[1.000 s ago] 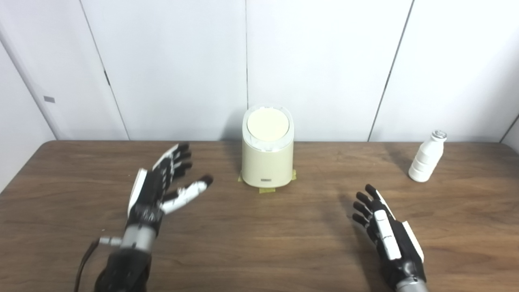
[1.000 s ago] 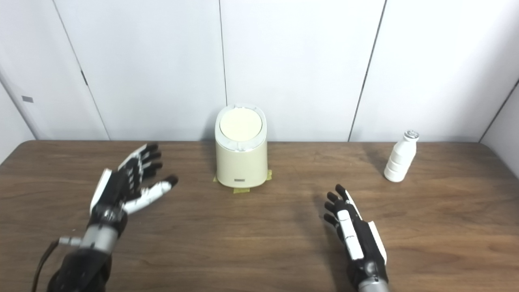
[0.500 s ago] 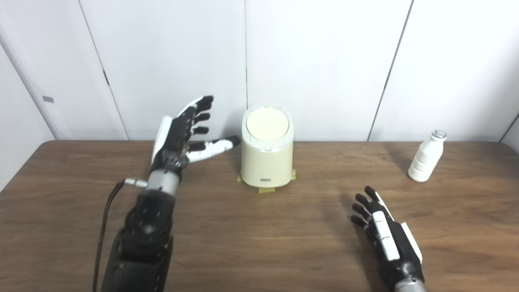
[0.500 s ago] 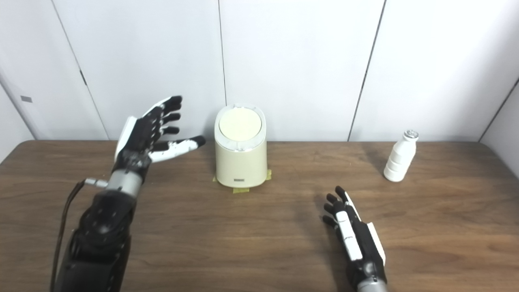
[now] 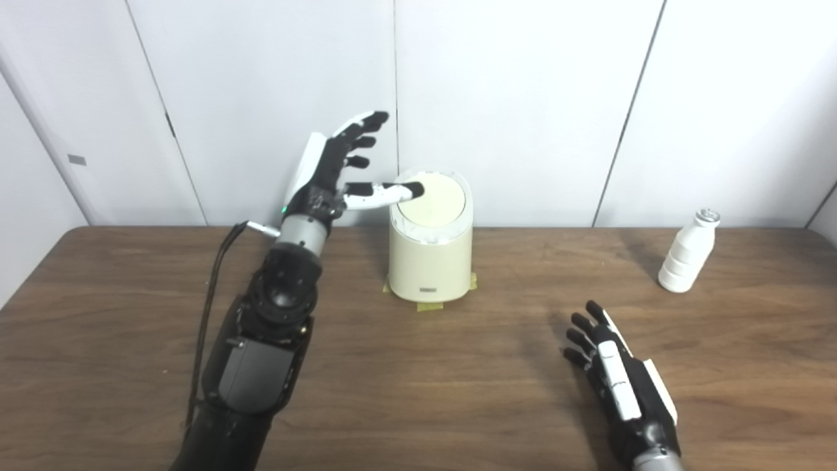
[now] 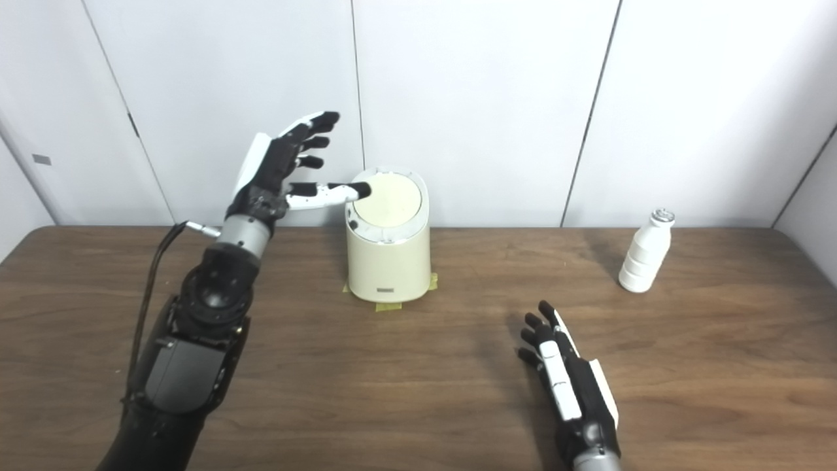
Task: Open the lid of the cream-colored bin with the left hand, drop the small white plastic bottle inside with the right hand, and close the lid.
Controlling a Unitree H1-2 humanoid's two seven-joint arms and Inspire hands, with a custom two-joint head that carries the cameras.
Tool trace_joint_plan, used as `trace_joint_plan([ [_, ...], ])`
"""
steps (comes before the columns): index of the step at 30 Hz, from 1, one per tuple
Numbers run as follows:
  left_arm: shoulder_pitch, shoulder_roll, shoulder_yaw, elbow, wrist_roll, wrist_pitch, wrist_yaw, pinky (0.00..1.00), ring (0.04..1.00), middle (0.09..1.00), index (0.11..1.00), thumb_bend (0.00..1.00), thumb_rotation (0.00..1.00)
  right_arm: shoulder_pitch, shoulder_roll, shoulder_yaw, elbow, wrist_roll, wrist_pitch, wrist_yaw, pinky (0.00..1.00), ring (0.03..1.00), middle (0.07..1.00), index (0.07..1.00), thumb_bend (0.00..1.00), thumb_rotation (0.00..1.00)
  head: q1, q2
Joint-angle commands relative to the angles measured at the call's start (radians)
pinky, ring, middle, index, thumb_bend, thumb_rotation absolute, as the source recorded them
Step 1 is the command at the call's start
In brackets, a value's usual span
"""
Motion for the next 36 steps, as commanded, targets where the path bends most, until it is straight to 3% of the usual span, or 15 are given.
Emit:
trace_joint_plan([
  [1,-0.084,0.012,-0.019,-0.008,0.045,-0.004,-0.006,0.79,0.901,0.942,0.920,0.88,0.19,-0.029,0.004,0.003,-0.025,-0.009,-0.043,-0.003,0.85,0.900,0.917,0.960,0.57,0.88,-0.002,0.001],
  [6,-0.121,0.009,-0.045,0.040,0.091,0.001,-0.006,0.79,0.925,0.970,0.949,0.87,0.16,-0.028,0.004,0.010,-0.033,-0.021,-0.043,0.000,0.84,0.900,0.920,0.957,0.58,0.88,-0.004,0.001],
  [23,-0.218,0.016,-0.144,0.281,0.267,-0.150,0.091,0.80,0.899,0.934,0.904,0.92,0.12,-0.027,0.017,0.013,-0.052,-0.029,-0.033,-0.006,0.85,0.898,0.917,0.957,0.58,0.88,-0.009,0.003],
  [36,-0.231,0.040,-0.183,0.320,0.373,-0.199,0.135,0.75,0.877,0.915,0.882,0.93,0.07,-0.030,0.023,0.017,-0.058,-0.025,-0.040,-0.004,0.83,0.896,0.915,0.961,0.55,0.88,-0.012,0.007],
])
